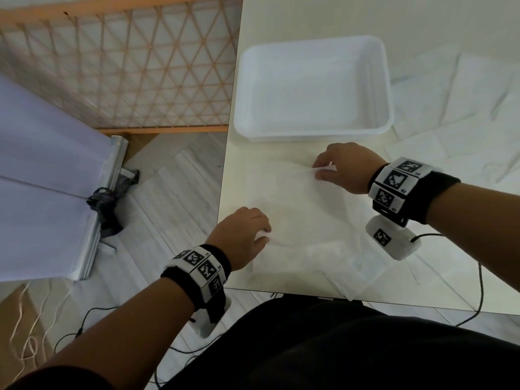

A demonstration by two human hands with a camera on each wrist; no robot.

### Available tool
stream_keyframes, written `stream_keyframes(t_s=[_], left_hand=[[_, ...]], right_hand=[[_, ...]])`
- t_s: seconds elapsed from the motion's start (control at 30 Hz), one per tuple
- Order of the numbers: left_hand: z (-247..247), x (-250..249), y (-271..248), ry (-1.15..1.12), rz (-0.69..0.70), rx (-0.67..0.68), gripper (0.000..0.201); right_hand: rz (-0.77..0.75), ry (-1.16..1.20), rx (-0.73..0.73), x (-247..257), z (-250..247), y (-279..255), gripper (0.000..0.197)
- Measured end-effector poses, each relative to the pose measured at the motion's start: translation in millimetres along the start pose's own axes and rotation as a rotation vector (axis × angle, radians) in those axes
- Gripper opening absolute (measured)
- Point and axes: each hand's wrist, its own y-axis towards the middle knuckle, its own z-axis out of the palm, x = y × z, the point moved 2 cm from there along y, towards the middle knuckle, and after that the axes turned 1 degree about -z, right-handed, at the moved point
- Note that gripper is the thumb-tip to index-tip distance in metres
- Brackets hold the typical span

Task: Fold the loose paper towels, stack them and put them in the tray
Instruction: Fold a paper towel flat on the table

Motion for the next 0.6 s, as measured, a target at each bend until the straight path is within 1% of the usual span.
stream_keyframes(t_s=[0.1, 0.17, 0.2, 0.27, 0.33, 0.4, 0.47, 0.53, 0.6], left_hand=[[0, 0, -2, -0.013, 0.002, 0.025, 0.028], [-1, 1, -2, -0.062, -0.049, -0.006, 0.033], [-3, 1, -1, -0.106, -0.097, -0.049, 0.035], [-10, 4, 4, -0.198, -0.203, -0.197, 0.04], [-19, 8, 10, -0.304, -0.331, -0.3, 0.053], [-29, 12, 17, -0.458, -0.444, -0.299, 0.072], [-37, 15, 24, -0.608, -0.492, -0.235, 0.082], [-42, 15, 29, -0.63, -0.468, -0.195, 0.08], [-46, 12, 30, -0.621, -0.444, -0.222, 0.075]], right_hand=[[-0.037, 0.005, -0.023, -1, 0, -4, 0.029], [-0.08, 0.038, -0.054, -2, 0, -6, 0.031], [-0.103, 0.062, -0.072, -2, -1, -8, 0.031], [-0.149, 0.113, -0.112, -2, -3, -10, 0.031], [-0.189, 0.158, -0.145, -2, -6, -14, 0.031], [-0.228, 0.182, -0.165, -2, -8, -17, 0.033], [-0.245, 0.189, -0.182, -1, -11, -19, 0.036], [-0.236, 0.192, -0.195, 0, -12, -21, 0.037], [-0.202, 0.2, -0.208, 1, -12, -24, 0.036]])
